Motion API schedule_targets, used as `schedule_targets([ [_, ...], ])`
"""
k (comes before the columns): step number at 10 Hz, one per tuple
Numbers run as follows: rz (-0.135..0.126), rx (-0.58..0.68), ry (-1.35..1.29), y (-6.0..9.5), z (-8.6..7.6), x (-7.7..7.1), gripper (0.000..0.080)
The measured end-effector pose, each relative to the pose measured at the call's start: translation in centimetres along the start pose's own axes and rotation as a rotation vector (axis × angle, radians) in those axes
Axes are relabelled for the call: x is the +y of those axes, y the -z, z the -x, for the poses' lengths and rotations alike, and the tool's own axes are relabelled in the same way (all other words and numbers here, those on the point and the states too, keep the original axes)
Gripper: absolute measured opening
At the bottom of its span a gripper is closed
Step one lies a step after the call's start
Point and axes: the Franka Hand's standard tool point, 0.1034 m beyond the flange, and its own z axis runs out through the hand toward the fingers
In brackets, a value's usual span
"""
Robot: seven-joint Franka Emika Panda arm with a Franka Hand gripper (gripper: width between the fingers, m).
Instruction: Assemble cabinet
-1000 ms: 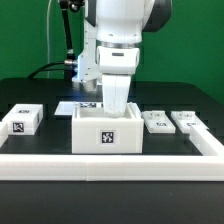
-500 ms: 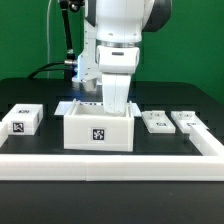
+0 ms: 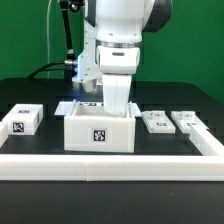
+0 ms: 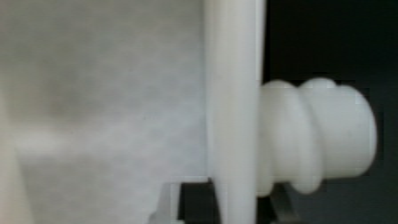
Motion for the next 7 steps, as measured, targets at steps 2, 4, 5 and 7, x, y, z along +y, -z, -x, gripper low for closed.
schedule_targets([
  [2,0.017,0.003,0.005,0.2,-0.2,2.1,0.0042],
  [4,0.045,0.013,0.012,0.4,-1.4,4.7,0.0042],
  [5,0.048,0.020,0.008,0.5,-2.7,5.6,0.0041],
  [7,0.056,0.030,0.019,0.7,-4.4,6.2,0.0040],
])
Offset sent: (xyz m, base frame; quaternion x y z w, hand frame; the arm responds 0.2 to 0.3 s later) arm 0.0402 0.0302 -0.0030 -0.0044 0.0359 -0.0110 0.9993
